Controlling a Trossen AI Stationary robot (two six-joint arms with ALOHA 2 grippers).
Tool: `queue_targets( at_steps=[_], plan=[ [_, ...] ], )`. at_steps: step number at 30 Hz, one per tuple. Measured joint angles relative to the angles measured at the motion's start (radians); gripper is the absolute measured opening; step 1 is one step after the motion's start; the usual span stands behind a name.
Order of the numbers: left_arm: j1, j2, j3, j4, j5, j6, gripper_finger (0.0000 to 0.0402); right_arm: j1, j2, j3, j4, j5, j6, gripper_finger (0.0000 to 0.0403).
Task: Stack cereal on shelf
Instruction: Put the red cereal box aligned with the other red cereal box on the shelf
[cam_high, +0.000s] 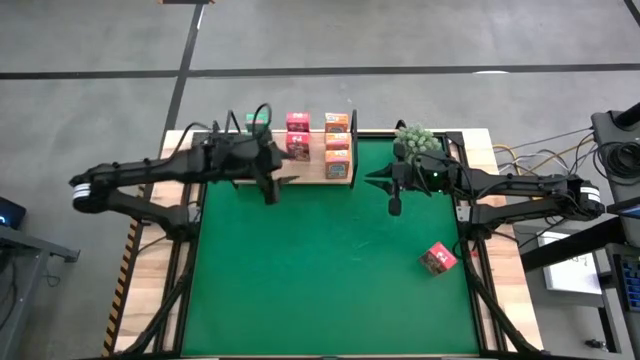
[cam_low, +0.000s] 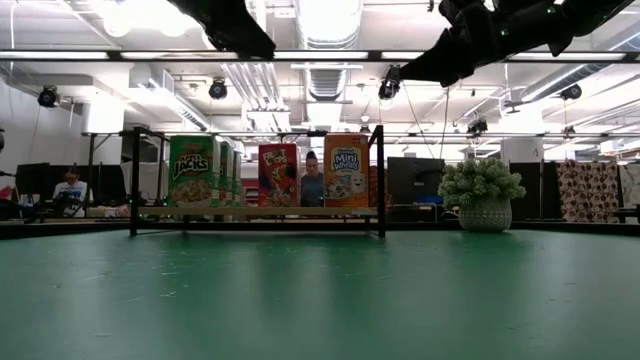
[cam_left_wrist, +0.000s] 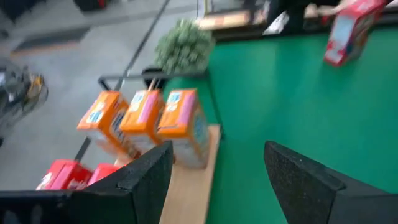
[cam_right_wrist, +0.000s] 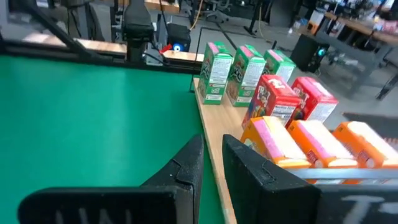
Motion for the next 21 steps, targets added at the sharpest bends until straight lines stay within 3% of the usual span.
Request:
queue_targets(
  at_steps=[5, 12, 21],
  plan=[
    [-0.069, -0.089, -0.112, 0.133, -0.049, -0.011, 0.0236, 0.020, 0.003, 0.000, 0.000, 0.000, 0.135, 0.0052],
    [-0.093, -0.158, -0.221, 0.274, -0.049, -0.021, 0.0236, 0.134, 0.007, 0.014, -0.017, -0.001, 0.293, 0.0052],
    [-0.094, -0.186, -0.268, 0.289, -0.048, -0.040, 0.0236, 0.280, 0.009, 0.148, -0.203, 0.003, 0.498, 0.0052]
  ],
)
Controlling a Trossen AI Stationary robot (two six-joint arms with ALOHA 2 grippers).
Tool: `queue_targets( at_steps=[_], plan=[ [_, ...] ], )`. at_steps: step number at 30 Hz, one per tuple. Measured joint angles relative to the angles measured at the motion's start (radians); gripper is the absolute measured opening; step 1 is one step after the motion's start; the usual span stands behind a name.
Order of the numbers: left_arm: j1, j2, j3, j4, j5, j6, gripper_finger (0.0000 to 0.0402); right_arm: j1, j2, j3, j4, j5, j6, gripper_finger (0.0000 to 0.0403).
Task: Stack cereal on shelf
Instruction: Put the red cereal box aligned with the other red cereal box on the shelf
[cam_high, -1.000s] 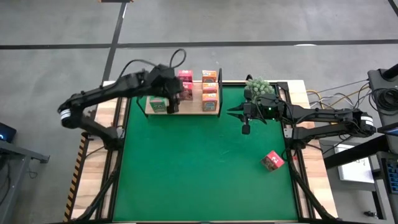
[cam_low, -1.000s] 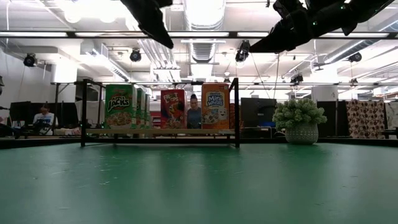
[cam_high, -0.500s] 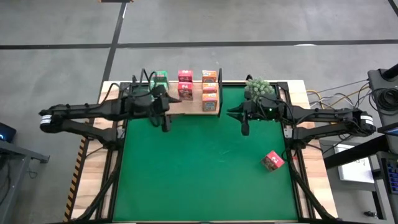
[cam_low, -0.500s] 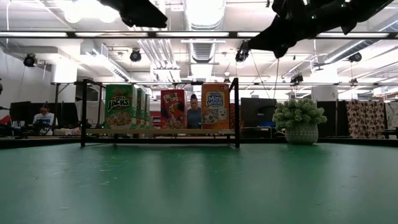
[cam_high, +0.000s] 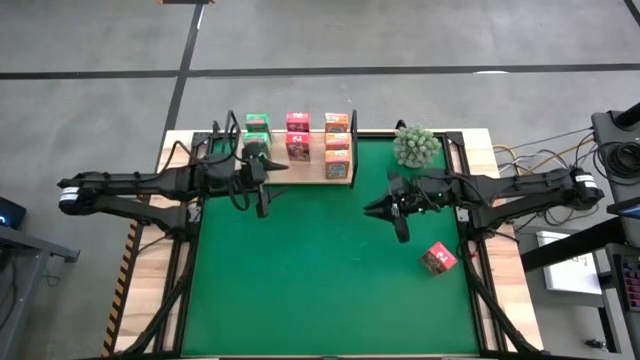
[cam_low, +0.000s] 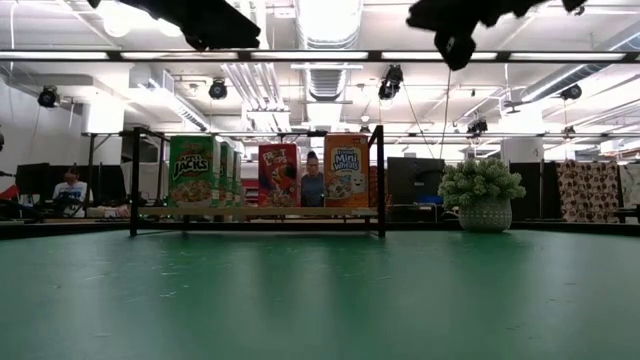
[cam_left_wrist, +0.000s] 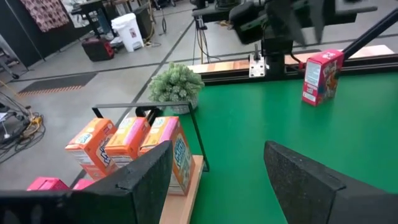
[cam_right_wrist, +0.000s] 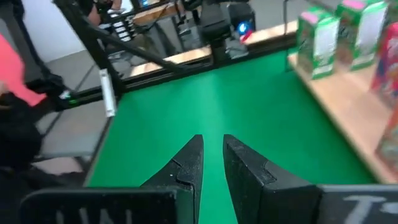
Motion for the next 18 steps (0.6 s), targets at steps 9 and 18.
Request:
queue_targets(
  at_steps=[9, 18],
  plan=[
    [0.000, 0.000, -0.002, 0.000, 0.000, 0.018, 0.0236, 0.020, 0.016, 0.180, -0.535, 0.034, 0.366, 0.0052],
    [0.001, 0.000, -0.002, -0.001, 0.000, 0.031, 0.0236, 0.086, 0.121, 0.349, -1.242, 0.051, 0.772, 0.0052]
  ],
)
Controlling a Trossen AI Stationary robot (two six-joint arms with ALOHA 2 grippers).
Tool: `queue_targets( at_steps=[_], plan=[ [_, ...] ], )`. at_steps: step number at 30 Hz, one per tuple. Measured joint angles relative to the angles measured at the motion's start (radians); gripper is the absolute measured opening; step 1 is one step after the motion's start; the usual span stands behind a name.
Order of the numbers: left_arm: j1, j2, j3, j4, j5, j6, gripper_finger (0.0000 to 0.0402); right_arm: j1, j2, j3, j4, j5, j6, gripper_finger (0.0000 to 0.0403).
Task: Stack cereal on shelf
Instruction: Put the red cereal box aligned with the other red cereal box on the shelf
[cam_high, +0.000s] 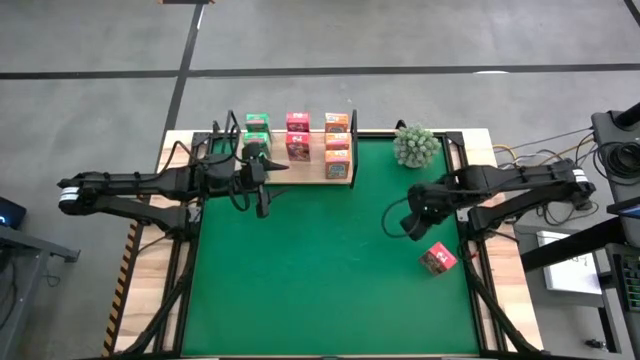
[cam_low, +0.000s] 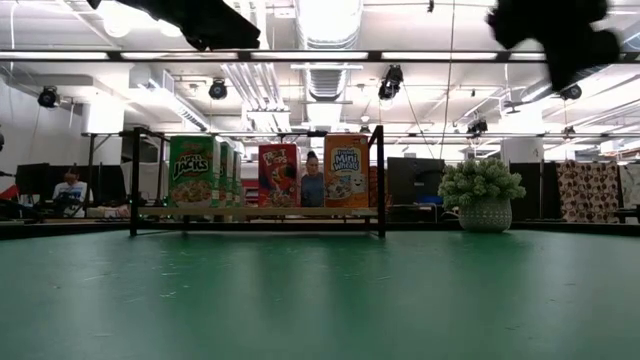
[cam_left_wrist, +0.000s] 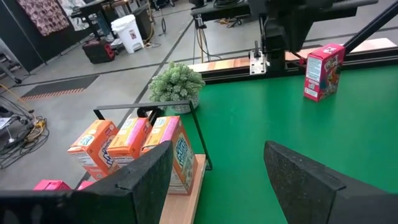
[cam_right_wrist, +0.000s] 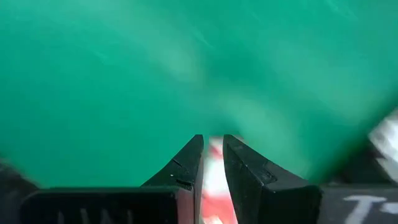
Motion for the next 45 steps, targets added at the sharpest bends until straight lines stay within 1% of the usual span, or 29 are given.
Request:
queue_targets(
  at_steps=[1, 3, 6, 9, 12, 17, 21, 24, 28, 31, 35, 41, 45],
  plan=[
    [0.000, 0.000, 0.000, -0.001, 0.000, 0.000, 0.0236, 0.014, 0.011, 0.011, -0.063, -0.001, 0.046, 0.0052],
    [0.000, 0.000, 0.000, -0.004, 0.000, 0.000, 0.0236, 0.044, 0.027, 0.022, -0.134, -0.003, 0.105, 0.0052],
    [0.000, 0.000, 0.000, -0.009, 0.000, 0.000, 0.0236, 0.090, 0.040, 0.023, -0.128, -0.031, 0.144, 0.0055],
    [0.000, 0.000, 0.000, -0.014, 0.000, 0.000, 0.0236, 0.137, 0.056, 0.022, -0.126, -0.064, 0.197, 0.0072],
    [0.000, 0.000, 0.000, -0.015, 0.000, 0.003, 0.0236, 0.184, 0.072, 0.021, -0.125, -0.086, 0.249, 0.0106],
    [0.000, 0.000, 0.000, -0.014, 0.000, 0.021, 0.0236, 0.267, 0.096, 0.019, -0.126, -0.115, 0.327, 0.0181],
    [0.000, 0.000, 0.000, -0.014, 0.000, 0.023, 0.0236, 0.334, 0.110, 0.013, -0.125, -0.116, 0.378, 0.0236],
    [0.000, 0.000, 0.000, -0.014, 0.000, 0.023, 0.0236, 0.373, 0.117, -0.003, -0.125, -0.116, 0.408, 0.0268],
    [0.000, 0.000, 0.000, -0.014, 0.000, 0.023, 0.0236, 0.413, 0.126, -0.031, -0.124, -0.116, 0.425, 0.0294],
    [0.000, 0.000, 0.000, -0.014, 0.000, 0.023, 0.0236, 0.429, 0.134, -0.053, -0.121, -0.116, 0.424, 0.0301],
    [0.000, 0.000, 0.000, -0.014, 0.000, 0.023, 0.0236, 0.438, 0.142, -0.079, -0.099, -0.107, 0.413, 0.0294],
    [0.000, 0.000, 0.000, -0.014, 0.000, 0.023, 0.0236, 0.438, 0.148, -0.133, -0.066, -0.098, 0.404, 0.0267],
    [0.000, 0.001, 0.000, -0.015, 0.000, 0.023, 0.0236, 0.438, 0.154, -0.139, -0.056, -0.097, 0.395, 0.0243]
  ],
)
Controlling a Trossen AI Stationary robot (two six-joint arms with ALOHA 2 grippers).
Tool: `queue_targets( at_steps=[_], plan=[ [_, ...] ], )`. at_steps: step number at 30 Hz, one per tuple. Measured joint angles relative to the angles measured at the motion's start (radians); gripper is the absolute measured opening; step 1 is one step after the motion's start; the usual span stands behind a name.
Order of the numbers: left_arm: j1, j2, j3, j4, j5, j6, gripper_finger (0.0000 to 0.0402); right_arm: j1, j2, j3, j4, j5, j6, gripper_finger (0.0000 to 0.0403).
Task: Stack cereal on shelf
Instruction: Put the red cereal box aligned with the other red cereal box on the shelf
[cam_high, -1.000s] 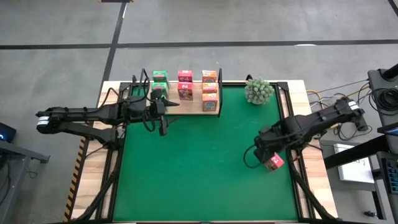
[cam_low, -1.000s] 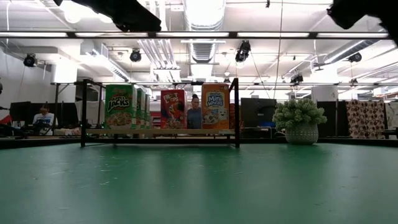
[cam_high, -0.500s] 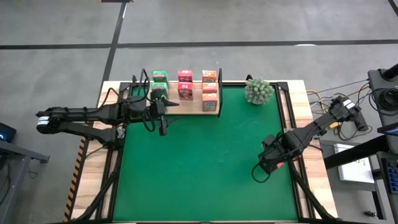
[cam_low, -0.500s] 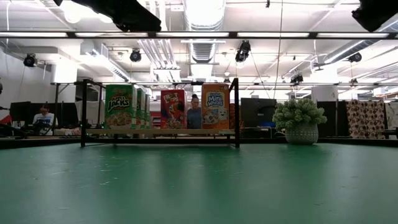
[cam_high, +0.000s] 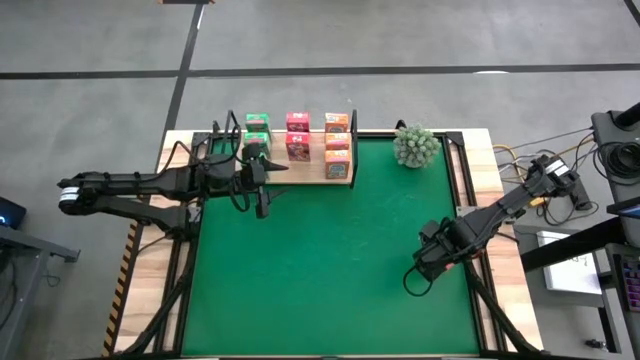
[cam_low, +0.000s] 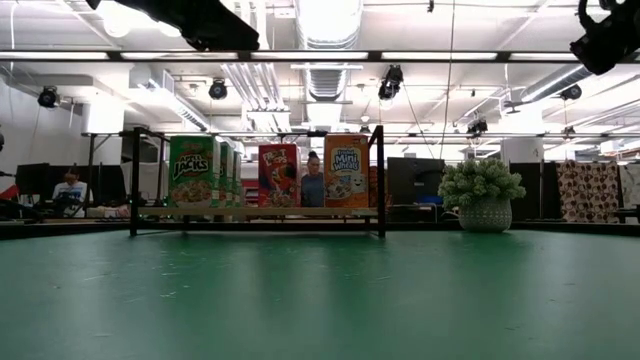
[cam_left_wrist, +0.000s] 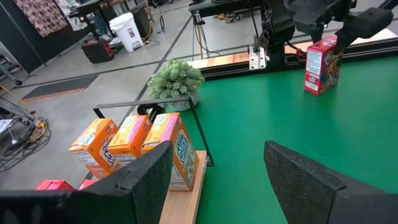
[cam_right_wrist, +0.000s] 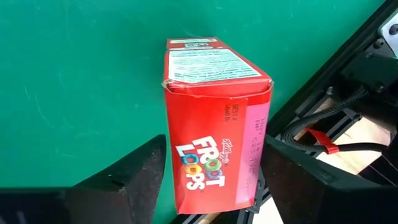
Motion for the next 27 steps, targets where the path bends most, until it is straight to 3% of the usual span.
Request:
queue_targets(
  at_steps=[12, 27],
  plan=[
    [-0.001, 0.000, 0.000, -0.015, 0.000, 0.000, 0.0236, 0.000, 0.000, 0.009, 0.009, 0.017, 0.001, 0.0196],
    [0.000, 0.000, 0.000, -0.022, 0.000, 0.000, 0.0236, 0.000, -0.001, 0.009, 0.028, 0.043, -0.001, 0.0192]
  ],
)
